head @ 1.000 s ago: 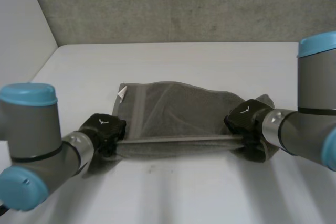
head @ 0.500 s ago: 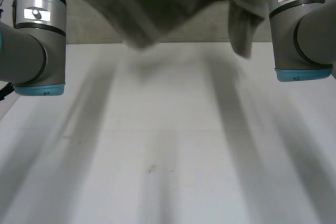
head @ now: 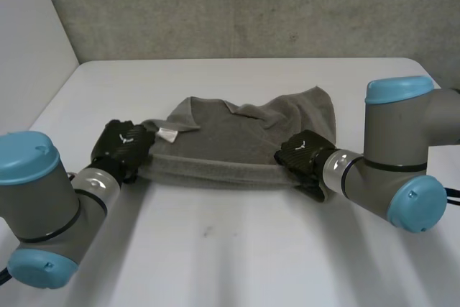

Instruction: Fold the towel.

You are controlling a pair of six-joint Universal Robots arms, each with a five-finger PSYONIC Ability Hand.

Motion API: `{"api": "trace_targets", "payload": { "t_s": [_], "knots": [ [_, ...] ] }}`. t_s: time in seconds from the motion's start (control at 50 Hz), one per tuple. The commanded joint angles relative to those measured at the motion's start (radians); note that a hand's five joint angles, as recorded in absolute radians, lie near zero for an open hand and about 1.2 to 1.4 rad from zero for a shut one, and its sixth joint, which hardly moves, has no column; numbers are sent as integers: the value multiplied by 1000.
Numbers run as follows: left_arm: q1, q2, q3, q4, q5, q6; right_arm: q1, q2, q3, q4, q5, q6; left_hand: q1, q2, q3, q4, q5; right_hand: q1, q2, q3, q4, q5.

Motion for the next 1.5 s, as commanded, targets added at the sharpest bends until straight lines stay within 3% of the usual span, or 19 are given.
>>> {"api": "trace_targets", "payload": {
  "t_s": [0.02,0.08,0.12,0.22,0.34,0.62,0.66,0.68,0.72,1.04,1.18,1.2,1.22,1.24,1.26,1.32,1.5],
  "knots": [
    [4,9,3,4,-7,8,-14,-30,45,-125,7,151,222,178,180,178,180,455,226,210,203,240],
    [1,32,2,4,-7,6,-30,-81,91,-174,9,259,222,178,180,178,180,250,21,6,-1,36],
    [-4,43,2,4,-8,3,-36,-111,135,-209,15,335,222,178,180,178,180,-103,-332,-348,-355,-318],
    [-1,46,2,4,-11,-6,-48,-144,189,-217,39,406,222,178,180,178,180,-254,-484,-499,-506,-469],
    [7,46,3,4,-17,-11,-94,-159,278,-214,91,492,222,178,180,178,180,-287,-516,-532,-539,-502],
    [12,43,2,4,-30,-11,-160,-161,408,-290,95,572,222,178,180,178,180,-211,-440,-455,-462,-425],
    [12,43,2,4,-31,-12,-166,-170,436,-339,93,575,222,178,180,178,180,17,-212,-228,-235,-198],
    [12,43,2,4,-31,-12,-166,-170,436,-340,93,575,222,178,180,178,180,18,-211,-226,-233,-196],
    [12,43,2,4,-31,-12,-169,-171,454,-393,95,596,222,178,180,178,180,453,223,208,201,238],
    [1,127,9,-74,-25,-121,-177,-276,444,-424,87,650,222,178,180,178,180,455,226,210,203,240],
    [-4,137,8,-78,-23,-127,-166,-260,451,-413,90,671,222,178,180,178,180,455,226,210,203,240],
    [-4,132,6,-78,-23,-127,-163,-239,457,-413,88,671,222,178,180,178,180,188,-41,-56,-63,-26],
    [-4,132,6,-78,-23,-127,-163,-239,457,-413,88,671,222,178,180,178,180,186,-43,-59,-66,-29],
    [-2,128,6,-78,-23,-127,-160,-212,457,-412,90,671,222,178,180,178,180,-76,-305,-321,-328,-291],
    [-2,126,3,-79,-23,-127,-160,-193,457,-410,91,673,222,178,180,178,180,-171,-401,-416,-423,-386],
    [-2,124,2,-79,-23,-127,-160,-188,460,-404,95,671,222,178,180,178,180,-313,-542,-557,-564,-527],
    [4,123,3,-79,-22,-127,-162,-196,467,-406,95,673,222,178,180,178,180,-313,-543,-558,-565,-528]
  ]
}}
